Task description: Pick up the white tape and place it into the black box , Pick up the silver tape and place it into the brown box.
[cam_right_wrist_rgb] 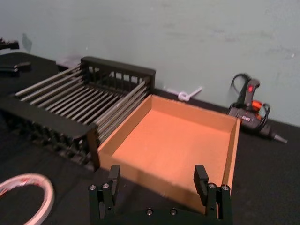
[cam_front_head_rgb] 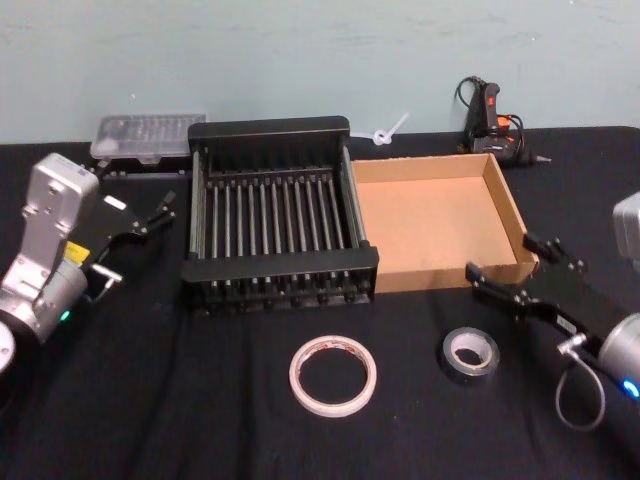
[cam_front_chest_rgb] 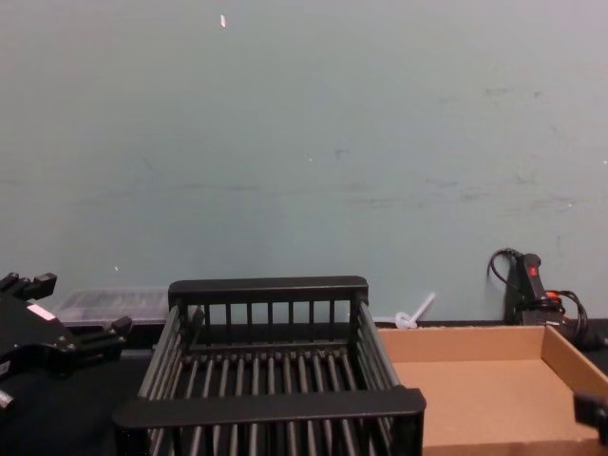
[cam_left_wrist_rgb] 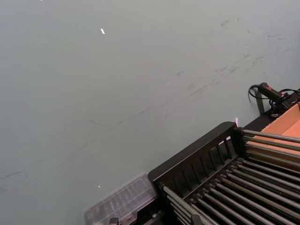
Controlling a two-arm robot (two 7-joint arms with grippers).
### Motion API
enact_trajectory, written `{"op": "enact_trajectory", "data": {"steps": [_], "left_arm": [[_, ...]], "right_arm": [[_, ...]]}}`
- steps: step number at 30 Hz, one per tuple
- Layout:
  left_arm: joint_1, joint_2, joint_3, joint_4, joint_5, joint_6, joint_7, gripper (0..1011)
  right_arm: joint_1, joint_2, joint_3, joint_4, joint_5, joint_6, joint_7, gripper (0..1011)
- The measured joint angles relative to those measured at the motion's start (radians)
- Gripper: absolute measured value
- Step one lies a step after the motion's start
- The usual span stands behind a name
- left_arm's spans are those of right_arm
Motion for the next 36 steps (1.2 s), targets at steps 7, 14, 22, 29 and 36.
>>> {"op": "enact_trajectory", "data": {"steps": [7, 14, 22, 29, 36], "left_arm": [[0.0, 0.0, 0.0, 0.0, 0.0, 0.0, 0.0, 1001], [0.0, 0.0, 0.0, 0.0, 0.0, 0.0, 0.0, 1001], [0.0, 0.0, 0.0, 0.0, 0.0, 0.0, 0.0, 1002], [0.0, 0.0, 0.0, 0.0, 0.0, 0.0, 0.0, 1001], [0.0, 0.0, 0.0, 0.0, 0.0, 0.0, 0.0, 1001]], "right_arm": [[-0.071, 0.019, 0.03, -0.051, 0.015, 0.049, 0.019, 1002], [-0.101, 0.027, 0.047, -0.065, 0.028, 0.104, 0.04, 1002], [-0.11, 0.026, 0.061, -0.062, 0.03, 0.154, 0.062, 1002], [-0.105, 0.024, 0.062, -0.049, 0.017, 0.185, 0.08, 1003], [-0.087, 0.016, 0.055, -0.027, -0.014, 0.206, 0.095, 1003]]}}
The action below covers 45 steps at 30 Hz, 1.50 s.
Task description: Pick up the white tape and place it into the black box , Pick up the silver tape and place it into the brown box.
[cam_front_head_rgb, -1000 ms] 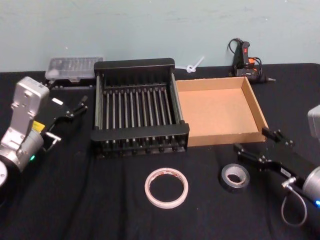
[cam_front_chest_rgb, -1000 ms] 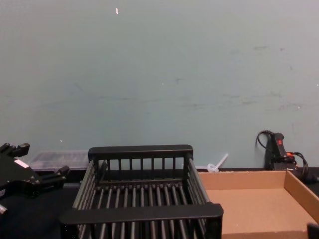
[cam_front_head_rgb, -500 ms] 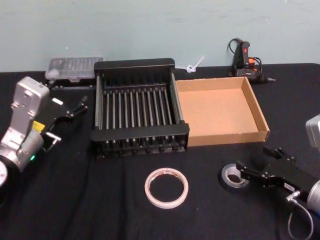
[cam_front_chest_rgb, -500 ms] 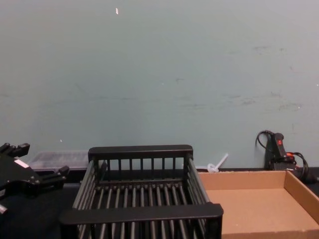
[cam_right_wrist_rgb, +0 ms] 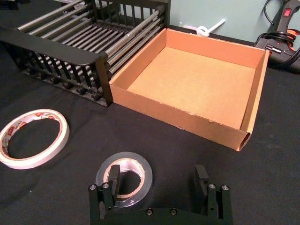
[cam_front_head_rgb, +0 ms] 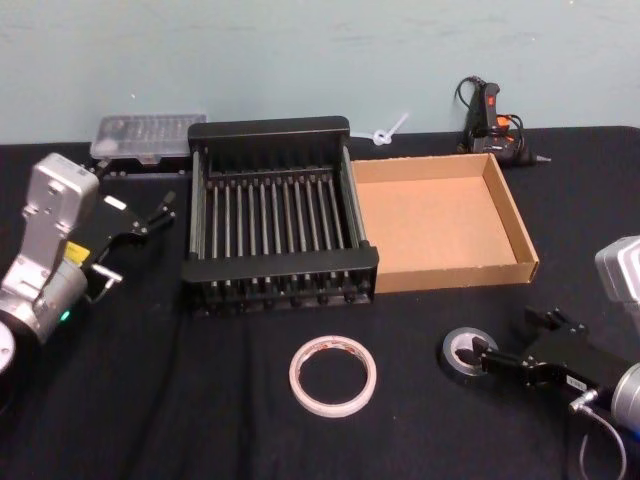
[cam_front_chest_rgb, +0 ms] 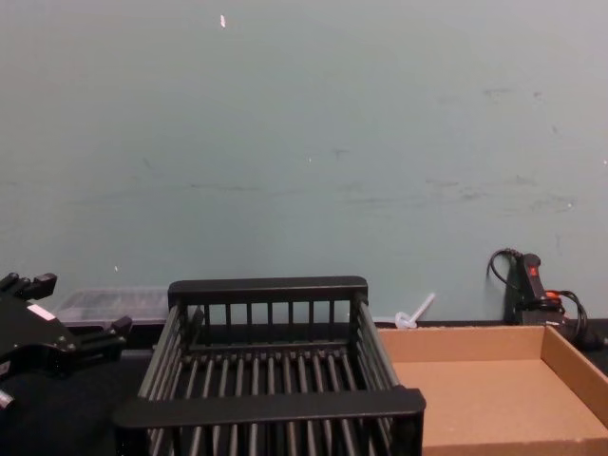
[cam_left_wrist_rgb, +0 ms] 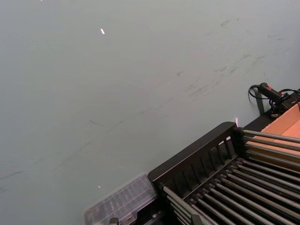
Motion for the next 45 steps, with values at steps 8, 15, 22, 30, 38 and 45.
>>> {"op": "enact_trajectory", "data": {"steps": [8, 15, 22, 30, 38, 45], "left_arm": [[0.0, 0.0, 0.0, 0.0, 0.0, 0.0, 0.0, 1001], [0.0, 0.0, 0.0, 0.0, 0.0, 0.0, 0.0, 1001], [0.0, 0.0, 0.0, 0.0, 0.0, 0.0, 0.0, 1001], [0.0, 0.0, 0.0, 0.0, 0.0, 0.0, 0.0, 1001], [0.0, 0.0, 0.0, 0.0, 0.0, 0.0, 0.0, 1001], [0.0, 0.0, 0.0, 0.0, 0.0, 0.0, 0.0, 1001]], "right_arm": [[0.032, -0.017, -0.013, 0.031, -0.038, 0.009, 0.019, 1002], [0.05, -0.027, -0.019, 0.046, -0.061, 0.021, 0.031, 1002], [0.064, -0.041, -0.023, 0.058, -0.082, 0.029, 0.038, 1003], [0.078, -0.057, -0.028, 0.072, -0.104, 0.034, 0.046, 1002], [0.088, -0.066, -0.032, 0.082, -0.124, 0.043, 0.051, 1002], [0.089, -0.074, -0.029, 0.084, -0.139, 0.046, 0.051, 1003]]}}
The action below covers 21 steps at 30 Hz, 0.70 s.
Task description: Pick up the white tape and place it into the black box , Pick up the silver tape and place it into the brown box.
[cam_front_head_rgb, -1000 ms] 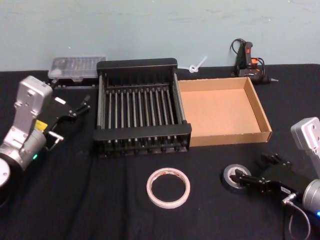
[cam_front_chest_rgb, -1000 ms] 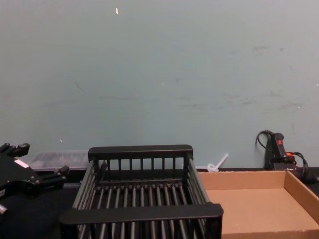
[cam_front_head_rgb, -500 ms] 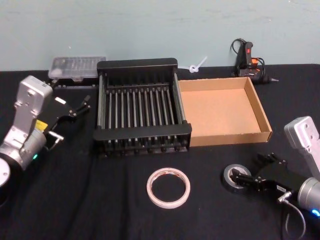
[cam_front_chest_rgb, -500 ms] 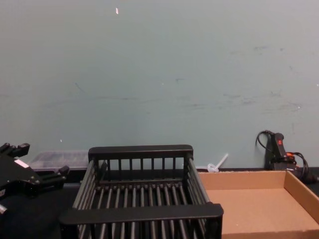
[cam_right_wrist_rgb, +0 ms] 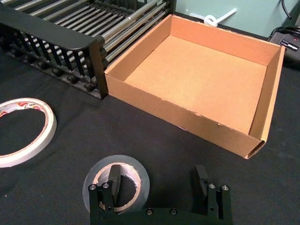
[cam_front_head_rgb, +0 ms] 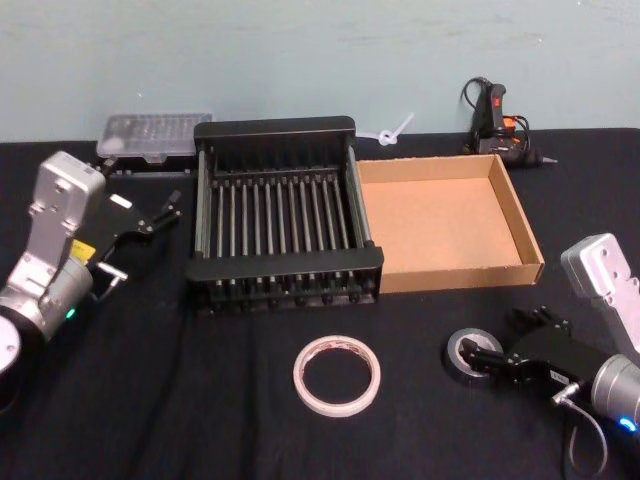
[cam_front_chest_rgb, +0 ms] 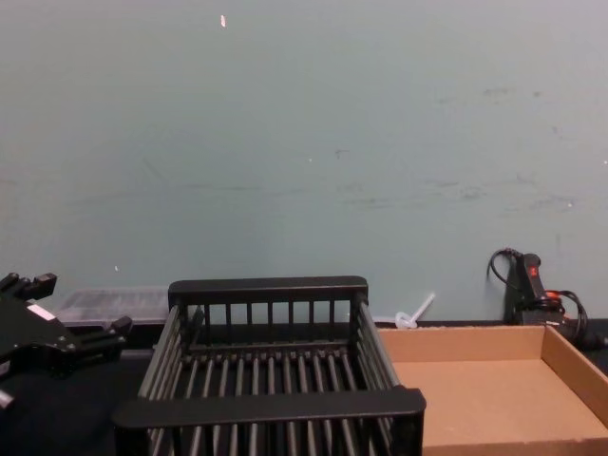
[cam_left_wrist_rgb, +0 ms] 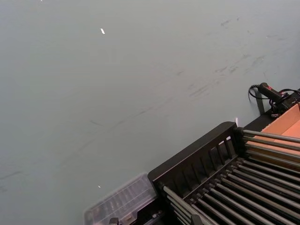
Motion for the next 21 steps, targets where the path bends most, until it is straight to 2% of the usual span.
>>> {"op": "enact_trajectory", "data": {"steps": [14, 18, 21], "left_arm": [[0.0, 0.0, 0.0, 0.0, 0.0, 0.0, 0.0, 1001], [0.0, 0.0, 0.0, 0.0, 0.0, 0.0, 0.0, 1001], [0.0, 0.0, 0.0, 0.0, 0.0, 0.0, 0.0, 1001]], "right_arm": [[-0.001, -0.004, 0.003, 0.0, -0.008, 0.002, -0.003, 1002], [-0.002, -0.004, 0.003, 0.0, -0.008, 0.002, -0.003, 960], [-0.002, -0.003, 0.003, 0.0, -0.007, 0.002, -0.003, 870]]}}
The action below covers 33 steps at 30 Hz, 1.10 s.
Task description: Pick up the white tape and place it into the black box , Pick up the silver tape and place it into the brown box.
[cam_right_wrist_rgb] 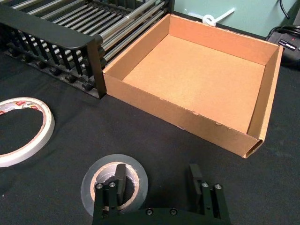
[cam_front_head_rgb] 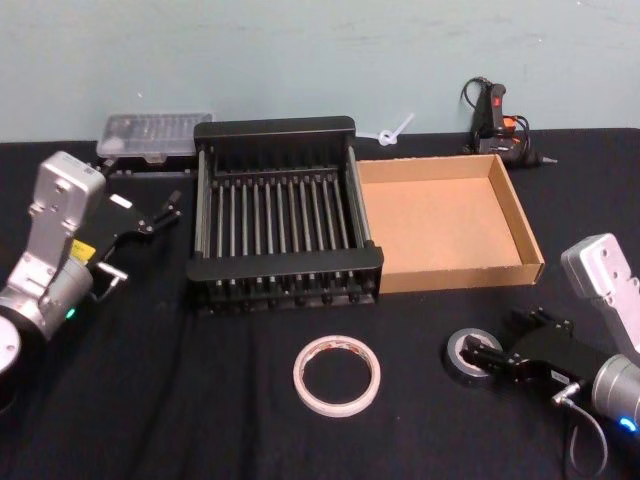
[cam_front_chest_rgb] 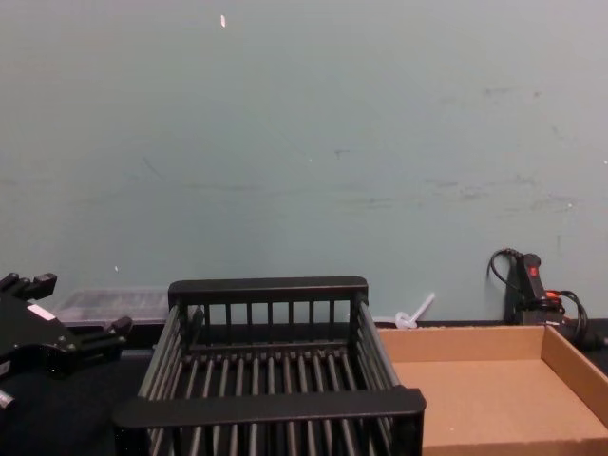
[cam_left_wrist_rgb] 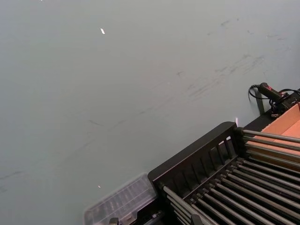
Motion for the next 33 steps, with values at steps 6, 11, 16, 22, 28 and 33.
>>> {"op": "enact_trajectory", "data": {"steps": [6, 11, 16, 22, 28, 33], "left_arm": [[0.0, 0.0, 0.0, 0.0, 0.0, 0.0, 0.0, 1001], [0.0, 0.0, 0.0, 0.0, 0.0, 0.0, 0.0, 1001], [0.0, 0.0, 0.0, 0.0, 0.0, 0.0, 0.0, 1001], [0.0, 0.0, 0.0, 0.0, 0.0, 0.0, 0.0, 1001], [0.0, 0.0, 0.0, 0.0, 0.0, 0.0, 0.0, 1001], [0.0, 0.0, 0.0, 0.0, 0.0, 0.0, 0.0, 1001]], "right_arm": [[0.0, 0.0, 0.0, 0.0, 0.001, 0.0, 0.0, 707], [0.0, 0.001, 0.0, 0.0, 0.002, 0.0, 0.0, 547], [0.0, 0.001, 0.0, 0.0, 0.002, -0.001, 0.0, 365], [0.0, 0.001, 0.0, 0.0, 0.003, -0.001, 0.0, 174], [0.0, 0.001, 0.0, 0.0, 0.003, -0.002, 0.0, 158], [0.0, 0.001, 0.0, 0.0, 0.003, -0.003, 0.001, 158]]}}
